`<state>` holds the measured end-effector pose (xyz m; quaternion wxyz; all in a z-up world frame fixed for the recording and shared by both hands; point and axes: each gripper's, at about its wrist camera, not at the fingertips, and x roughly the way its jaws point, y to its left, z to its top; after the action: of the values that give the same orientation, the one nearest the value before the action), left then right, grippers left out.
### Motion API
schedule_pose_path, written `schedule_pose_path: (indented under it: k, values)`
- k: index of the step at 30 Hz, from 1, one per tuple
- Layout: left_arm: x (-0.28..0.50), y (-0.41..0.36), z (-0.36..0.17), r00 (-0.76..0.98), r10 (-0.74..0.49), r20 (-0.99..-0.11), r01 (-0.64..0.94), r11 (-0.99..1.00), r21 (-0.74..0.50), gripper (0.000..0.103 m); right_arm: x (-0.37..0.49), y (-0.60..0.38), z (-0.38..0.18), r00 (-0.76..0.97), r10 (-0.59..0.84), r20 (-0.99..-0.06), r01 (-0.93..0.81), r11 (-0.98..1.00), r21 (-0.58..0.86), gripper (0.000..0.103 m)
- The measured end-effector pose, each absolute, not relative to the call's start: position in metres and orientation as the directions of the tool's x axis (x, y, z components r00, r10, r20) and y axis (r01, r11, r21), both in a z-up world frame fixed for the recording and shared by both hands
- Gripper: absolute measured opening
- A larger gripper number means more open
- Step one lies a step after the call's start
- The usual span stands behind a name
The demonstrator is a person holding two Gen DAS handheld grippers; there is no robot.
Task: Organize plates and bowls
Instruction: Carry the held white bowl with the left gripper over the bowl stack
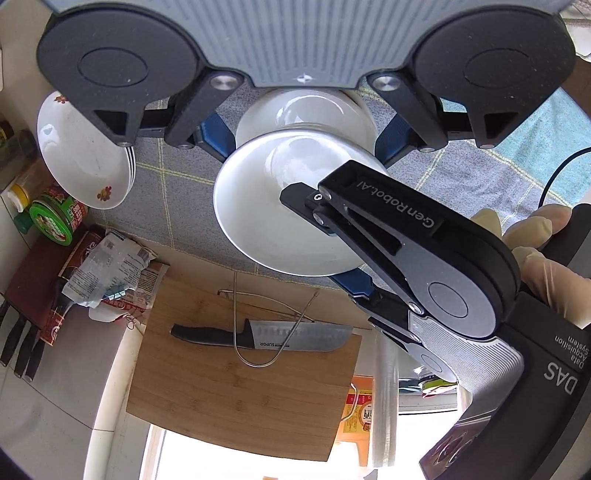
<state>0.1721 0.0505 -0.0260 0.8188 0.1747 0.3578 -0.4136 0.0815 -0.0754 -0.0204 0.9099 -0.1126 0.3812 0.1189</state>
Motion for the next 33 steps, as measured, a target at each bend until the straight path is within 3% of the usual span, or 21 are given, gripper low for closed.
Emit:
schedule_pose_path:
  k: [33]
  values:
    - [0.175, 0.037, -0.05, 0.361, -0.52, -0.774, 0.803, 0.596, -0.025, 0.057, 0.087, -0.09, -0.04, 0.626, 0.168, -0.761, -0.301, 0.953, -0.037, 0.086]
